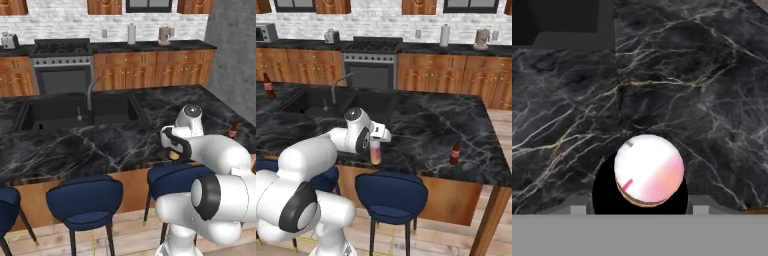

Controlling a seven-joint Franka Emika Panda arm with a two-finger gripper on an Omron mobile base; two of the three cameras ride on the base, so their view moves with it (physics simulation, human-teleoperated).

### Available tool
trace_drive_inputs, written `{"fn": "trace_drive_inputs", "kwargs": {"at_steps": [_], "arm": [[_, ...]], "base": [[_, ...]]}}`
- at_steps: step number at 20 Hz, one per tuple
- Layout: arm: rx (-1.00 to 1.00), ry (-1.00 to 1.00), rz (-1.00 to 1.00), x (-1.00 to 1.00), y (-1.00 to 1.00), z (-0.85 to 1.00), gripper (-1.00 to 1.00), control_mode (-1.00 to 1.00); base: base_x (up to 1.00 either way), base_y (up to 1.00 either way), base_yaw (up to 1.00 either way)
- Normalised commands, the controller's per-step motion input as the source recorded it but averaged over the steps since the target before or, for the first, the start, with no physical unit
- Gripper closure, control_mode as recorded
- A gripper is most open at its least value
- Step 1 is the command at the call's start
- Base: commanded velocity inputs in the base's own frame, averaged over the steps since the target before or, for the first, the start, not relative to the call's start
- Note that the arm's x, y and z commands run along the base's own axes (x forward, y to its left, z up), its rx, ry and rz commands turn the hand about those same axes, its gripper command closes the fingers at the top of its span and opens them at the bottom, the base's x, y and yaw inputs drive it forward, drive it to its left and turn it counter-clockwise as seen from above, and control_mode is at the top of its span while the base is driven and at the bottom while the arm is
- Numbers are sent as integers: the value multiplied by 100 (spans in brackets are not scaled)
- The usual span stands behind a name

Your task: Place the large bottle from the dining counter next to the other large bottle outside the sink, and place the small bottle from the dining counter next to the other small bottle inside the sink.

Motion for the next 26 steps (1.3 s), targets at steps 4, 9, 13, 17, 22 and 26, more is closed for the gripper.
{"fn": "trace_drive_inputs", "kwargs": {"at_steps": [4,9,13,17,22,26], "arm": [[0,0,0,0,0,0,100,100],[0,0,0,0,0,0,100,100],[0,0,0,0,0,0,100,100],[0,0,0,0,0,0,100,100],[0,0,0,0,0,0,100,100],[0,0,0,0,0,0,100,100]], "base": [[0,62,0],[0,65,0],[0,68,0],[0,69,0],[0,70,0],[0,71,0]]}}
